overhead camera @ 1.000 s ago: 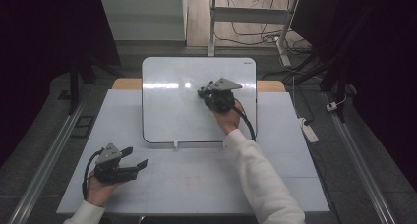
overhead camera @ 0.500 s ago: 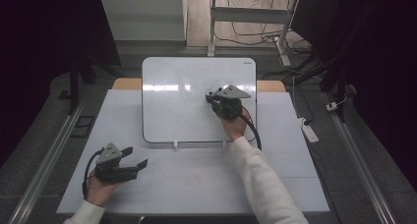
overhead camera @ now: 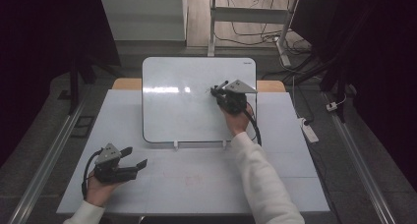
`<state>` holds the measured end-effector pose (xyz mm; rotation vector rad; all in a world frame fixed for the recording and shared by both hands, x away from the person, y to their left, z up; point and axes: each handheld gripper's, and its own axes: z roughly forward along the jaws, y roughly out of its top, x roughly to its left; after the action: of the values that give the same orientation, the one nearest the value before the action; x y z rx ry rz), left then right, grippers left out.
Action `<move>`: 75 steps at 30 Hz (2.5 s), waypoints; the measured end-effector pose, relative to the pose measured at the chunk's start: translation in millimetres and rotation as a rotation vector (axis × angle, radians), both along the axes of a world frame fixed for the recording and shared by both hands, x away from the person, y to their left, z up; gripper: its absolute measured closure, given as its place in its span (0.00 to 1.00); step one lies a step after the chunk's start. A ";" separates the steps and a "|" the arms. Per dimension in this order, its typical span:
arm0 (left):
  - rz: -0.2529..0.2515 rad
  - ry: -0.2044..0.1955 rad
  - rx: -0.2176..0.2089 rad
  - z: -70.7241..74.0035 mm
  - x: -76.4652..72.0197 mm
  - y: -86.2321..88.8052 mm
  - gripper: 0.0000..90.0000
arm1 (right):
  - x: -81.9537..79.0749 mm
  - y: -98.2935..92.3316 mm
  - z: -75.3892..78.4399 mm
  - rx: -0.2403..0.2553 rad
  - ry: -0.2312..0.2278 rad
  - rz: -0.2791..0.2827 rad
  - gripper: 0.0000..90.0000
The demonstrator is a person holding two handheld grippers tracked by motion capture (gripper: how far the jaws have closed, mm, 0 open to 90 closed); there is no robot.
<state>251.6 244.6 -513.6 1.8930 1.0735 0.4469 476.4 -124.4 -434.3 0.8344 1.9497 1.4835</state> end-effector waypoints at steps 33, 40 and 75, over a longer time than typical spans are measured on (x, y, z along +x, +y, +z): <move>0.014 -0.007 -0.003 1.0 -0.8 1.5 0.26 | -4.4 6.0 1.3 -0.089 0.082 0.118 0.86; 0.009 -0.007 -0.004 0.2 1.2 0.5 0.26 | -31.3 -45.2 -0.6 -0.079 0.114 0.081 0.86; -0.241 -0.156 -0.014 61.3 31.0 -94.7 0.29 | -134.5 -38.1 -34.5 -0.180 0.339 0.469 0.85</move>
<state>282.6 150.0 -452.3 1.9114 0.7347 0.4385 341.9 -162.5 -468.8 0.6017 2.6282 1.4507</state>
